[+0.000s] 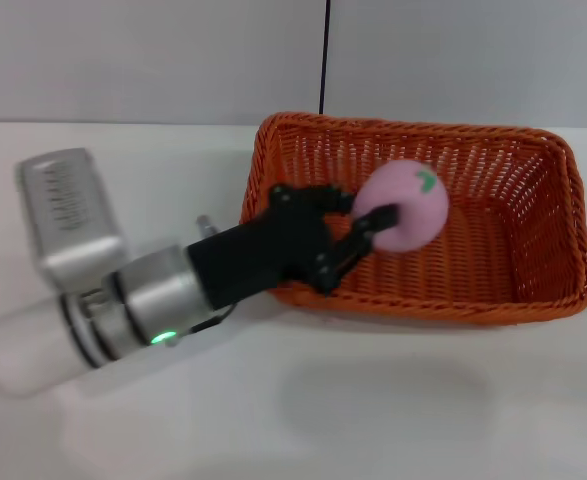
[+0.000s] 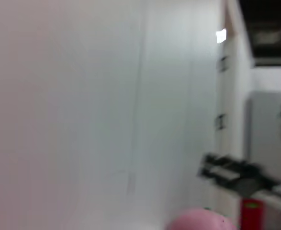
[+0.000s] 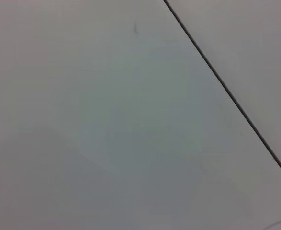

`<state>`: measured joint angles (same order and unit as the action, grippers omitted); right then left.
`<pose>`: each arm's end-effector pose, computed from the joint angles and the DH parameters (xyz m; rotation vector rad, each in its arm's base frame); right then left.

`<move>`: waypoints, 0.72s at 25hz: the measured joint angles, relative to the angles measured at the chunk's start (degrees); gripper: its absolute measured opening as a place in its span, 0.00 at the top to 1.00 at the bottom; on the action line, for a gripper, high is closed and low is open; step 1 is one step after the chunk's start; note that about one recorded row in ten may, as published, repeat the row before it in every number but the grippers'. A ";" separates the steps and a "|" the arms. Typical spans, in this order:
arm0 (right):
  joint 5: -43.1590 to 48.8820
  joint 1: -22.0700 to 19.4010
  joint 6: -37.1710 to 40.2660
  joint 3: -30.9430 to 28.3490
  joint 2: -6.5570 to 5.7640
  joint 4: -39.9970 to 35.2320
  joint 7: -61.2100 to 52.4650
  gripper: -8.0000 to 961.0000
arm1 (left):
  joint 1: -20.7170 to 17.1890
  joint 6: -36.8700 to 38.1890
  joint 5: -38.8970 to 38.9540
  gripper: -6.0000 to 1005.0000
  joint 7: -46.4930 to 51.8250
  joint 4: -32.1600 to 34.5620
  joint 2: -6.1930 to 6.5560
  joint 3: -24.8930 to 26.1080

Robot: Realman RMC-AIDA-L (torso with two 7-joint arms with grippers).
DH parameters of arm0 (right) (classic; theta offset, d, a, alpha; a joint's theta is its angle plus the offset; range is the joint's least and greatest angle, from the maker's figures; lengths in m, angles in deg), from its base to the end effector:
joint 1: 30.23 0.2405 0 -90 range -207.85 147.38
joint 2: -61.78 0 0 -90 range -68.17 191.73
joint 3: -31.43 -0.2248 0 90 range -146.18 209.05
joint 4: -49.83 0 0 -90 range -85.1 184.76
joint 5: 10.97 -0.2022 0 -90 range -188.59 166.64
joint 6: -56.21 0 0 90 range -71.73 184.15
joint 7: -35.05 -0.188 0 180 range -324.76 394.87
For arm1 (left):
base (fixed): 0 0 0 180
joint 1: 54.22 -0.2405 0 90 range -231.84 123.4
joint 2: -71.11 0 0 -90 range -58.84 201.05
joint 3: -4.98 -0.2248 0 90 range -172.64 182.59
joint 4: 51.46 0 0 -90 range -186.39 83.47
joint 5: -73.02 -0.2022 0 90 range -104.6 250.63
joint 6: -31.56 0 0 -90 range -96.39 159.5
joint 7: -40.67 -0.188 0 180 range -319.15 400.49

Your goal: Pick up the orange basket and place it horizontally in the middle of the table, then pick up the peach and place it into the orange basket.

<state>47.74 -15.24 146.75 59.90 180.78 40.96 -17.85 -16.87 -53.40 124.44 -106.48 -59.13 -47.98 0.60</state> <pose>0.3089 0.2918 0.0738 -1.4439 0.7637 1.2775 -0.1539 0.2871 -0.1027 -2.5343 -0.3198 -1.1902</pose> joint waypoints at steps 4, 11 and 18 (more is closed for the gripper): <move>0.00 -0.06 0.01 0.00 0.00 0.00 0.00 0.35 | -0.05 12.62 -0.24 0.80 -8.53 -8.51 0.08 7.80; 0.00 0.01 -0.13 0.01 -0.02 0.00 0.01 0.35 | -3.41 10.80 -0.30 0.43 -11.71 -9.51 0.77 11.20; 0.00 -0.02 0.24 0.01 0.02 0.00 0.33 0.35 | -7.63 3.18 -0.14 0.26 -11.35 -5.67 1.03 12.64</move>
<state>47.74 -15.26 146.99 59.91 180.80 40.96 -17.53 -24.50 -50.22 124.30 -117.83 -64.81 -46.94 13.25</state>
